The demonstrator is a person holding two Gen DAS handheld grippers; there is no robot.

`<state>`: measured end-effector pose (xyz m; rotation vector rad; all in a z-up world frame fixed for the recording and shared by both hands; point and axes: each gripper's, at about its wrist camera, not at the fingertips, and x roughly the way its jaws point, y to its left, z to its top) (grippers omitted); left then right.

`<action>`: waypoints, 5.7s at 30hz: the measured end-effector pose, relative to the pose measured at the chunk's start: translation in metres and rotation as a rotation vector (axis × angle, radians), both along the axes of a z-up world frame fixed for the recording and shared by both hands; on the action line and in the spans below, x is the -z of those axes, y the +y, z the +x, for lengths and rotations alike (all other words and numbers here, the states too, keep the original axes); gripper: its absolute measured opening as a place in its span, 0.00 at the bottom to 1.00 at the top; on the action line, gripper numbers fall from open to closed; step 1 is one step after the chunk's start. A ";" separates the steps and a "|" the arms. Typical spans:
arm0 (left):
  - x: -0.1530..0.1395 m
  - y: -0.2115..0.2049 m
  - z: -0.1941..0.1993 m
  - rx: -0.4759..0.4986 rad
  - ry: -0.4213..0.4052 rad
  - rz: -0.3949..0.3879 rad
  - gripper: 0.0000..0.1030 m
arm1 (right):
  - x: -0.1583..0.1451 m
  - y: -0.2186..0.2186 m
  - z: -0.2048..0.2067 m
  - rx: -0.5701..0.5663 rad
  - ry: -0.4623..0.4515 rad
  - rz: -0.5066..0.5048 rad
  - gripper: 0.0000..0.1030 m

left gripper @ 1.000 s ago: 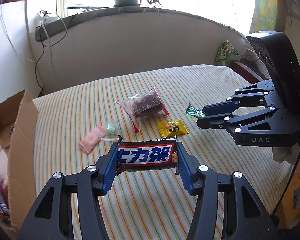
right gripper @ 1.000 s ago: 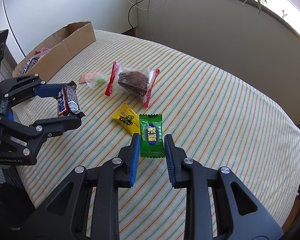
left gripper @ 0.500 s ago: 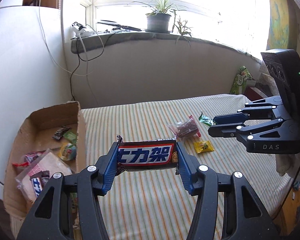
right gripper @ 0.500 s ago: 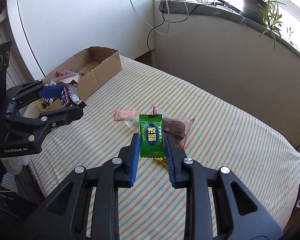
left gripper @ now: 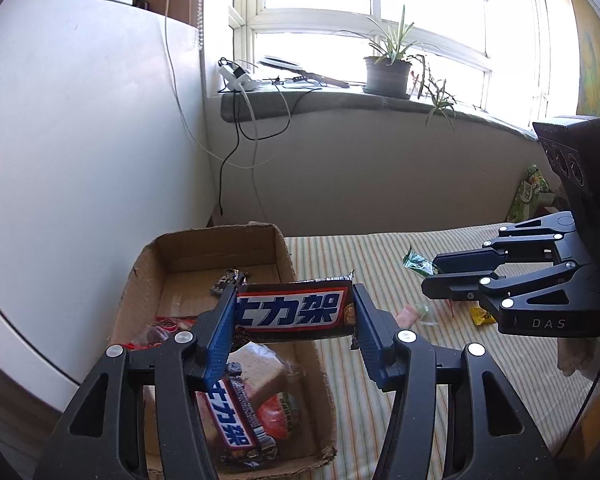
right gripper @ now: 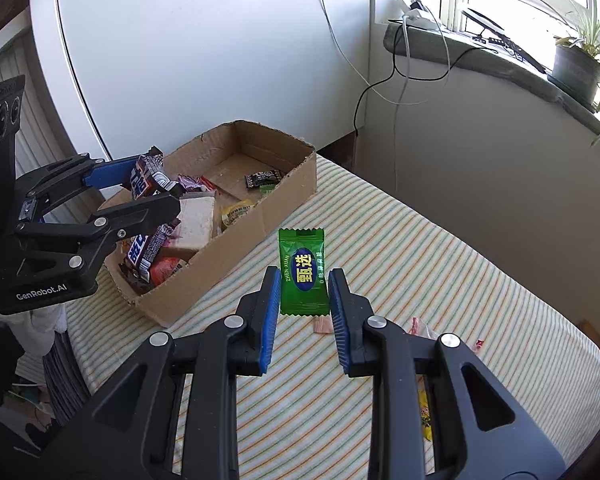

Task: Organize snacks
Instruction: 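Carry the Snickers bar and green packet into the box and release them, then withdraw both tools from the box toward the cake bag and clear candy packet, then grasp the clear bag with brown cake with the right gripper while the left gripper grasps the clear green-candy packet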

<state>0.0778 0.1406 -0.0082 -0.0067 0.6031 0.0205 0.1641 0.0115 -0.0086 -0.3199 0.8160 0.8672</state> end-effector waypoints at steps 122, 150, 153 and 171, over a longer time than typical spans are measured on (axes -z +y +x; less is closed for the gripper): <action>0.099 -0.144 0.091 0.291 0.272 0.007 0.22 | 0.086 -0.127 0.087 0.189 0.222 0.037 0.54; 0.028 -0.112 0.028 0.232 0.072 -0.038 0.22 | 0.018 -0.141 0.048 0.223 0.089 0.084 0.52; 0.021 -0.102 0.018 0.214 0.049 -0.045 0.22 | 0.009 -0.132 0.042 0.206 0.071 0.087 0.52; 0.013 0.017 -0.020 -0.021 -0.009 -0.081 0.22 | -0.021 -0.020 0.037 0.069 0.016 0.085 0.52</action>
